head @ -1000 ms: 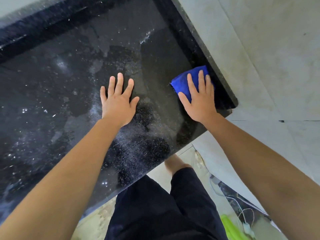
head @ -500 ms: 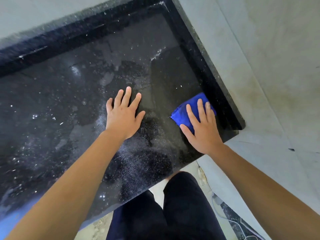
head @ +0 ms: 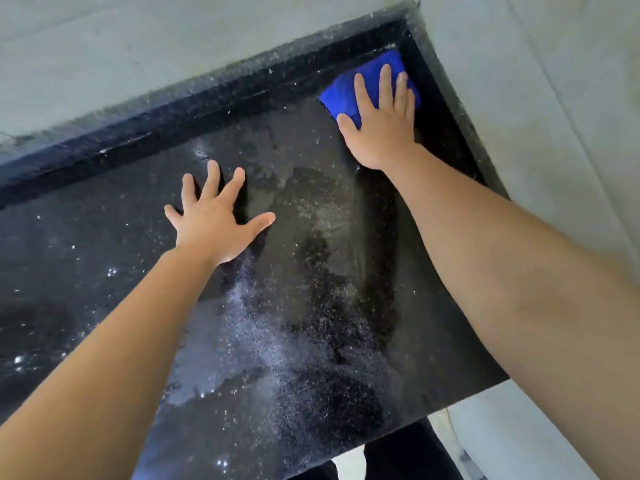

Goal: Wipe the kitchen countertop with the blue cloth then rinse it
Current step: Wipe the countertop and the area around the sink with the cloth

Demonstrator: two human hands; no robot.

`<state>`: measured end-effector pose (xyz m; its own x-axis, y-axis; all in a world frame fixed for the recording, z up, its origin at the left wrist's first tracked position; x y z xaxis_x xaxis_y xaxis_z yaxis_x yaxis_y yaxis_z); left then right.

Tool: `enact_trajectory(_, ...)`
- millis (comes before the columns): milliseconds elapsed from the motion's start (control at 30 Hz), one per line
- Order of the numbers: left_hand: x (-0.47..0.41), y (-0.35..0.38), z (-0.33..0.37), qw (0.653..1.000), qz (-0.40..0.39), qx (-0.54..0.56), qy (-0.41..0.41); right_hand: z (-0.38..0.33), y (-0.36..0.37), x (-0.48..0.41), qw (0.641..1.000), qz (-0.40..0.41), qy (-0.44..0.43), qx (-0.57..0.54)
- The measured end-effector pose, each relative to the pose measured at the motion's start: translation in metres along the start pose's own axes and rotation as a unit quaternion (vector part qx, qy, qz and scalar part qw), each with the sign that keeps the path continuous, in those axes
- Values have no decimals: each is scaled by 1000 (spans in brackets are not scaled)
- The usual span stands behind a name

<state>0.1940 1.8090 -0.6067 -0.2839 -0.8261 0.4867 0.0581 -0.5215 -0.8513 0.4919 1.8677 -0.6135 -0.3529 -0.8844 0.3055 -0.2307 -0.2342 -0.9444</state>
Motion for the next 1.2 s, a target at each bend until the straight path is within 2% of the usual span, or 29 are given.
enact_trajectory(100, -1, -2, 0, 1000, -17, -5, -6, -16, 4, 23, 999, 28, -45, -5)
enact_trajectory(200, 2, -3, -2, 1000, -18, -10, -6, -27, 14, 60, 989, 13, -145, 21)
enact_trajectory(267, 1, -2, -3, 1000, -24, -12, -7, -20, 14, 62, 982, 11, -182, 43)
enact_trajectory(300, 2, -2, -2, 1000, -25, -15, -7, -16, 9, 50, 984, 17, -170, 43)
enact_trajectory(367, 2, -2, -1, 999, -26, -23, -5, -7, -8, 11, 995, 43, -92, 19)
enact_trajectory(433, 1, -2, 0, 999, -22, -25, -5, -5, -18, -23, 999, 35, -25, -1)
enact_trajectory(667, 1, 3, -2, 999, -15, -41, 2, -17, -12, -20, 999, 51, 10, -11)
enact_trajectory(733, 1, 5, 0, 999, -14, -45, 3, -30, -6, 5, 999, 33, -35, 6)
enact_trajectory(867, 2, 7, -1, 999, -15, -35, 2, -33, 8, 80, 983, 10, -182, 32)
enact_trajectory(933, 2, 6, -1, 999, -14, -38, 5, -15, 5, 77, 978, 18, -201, 47)
enact_trajectory(1000, 2, 6, -1, 999, -15, -44, 7, 1, -8, 43, 988, 37, -142, 44)
enact_trajectory(1067, 2, 5, -1, 999, -14, -46, 8, 3, -23, 5, 998, 52, -34, 12)
enact_trajectory(1133, 2, 5, -1, 999, -11, -48, 9, -12, -30, -17, 995, 69, 69, -26)
enact_trajectory(1200, 1, 6, -2, 999, -6, -49, 10, -43, -23, -14, 991, 75, 108, -29)
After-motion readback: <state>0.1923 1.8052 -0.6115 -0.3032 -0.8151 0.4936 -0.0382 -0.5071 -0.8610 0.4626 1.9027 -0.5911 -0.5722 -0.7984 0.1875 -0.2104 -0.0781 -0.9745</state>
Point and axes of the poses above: each hand's wrist, its own x-axis away from the middle knuckle, its own y-axis out of the palm, z = x × y, the point moved 10 cm from there along -x, towards the middle knuckle, and after that the axes turned 8 degrees about y, right-handed, at the moved point
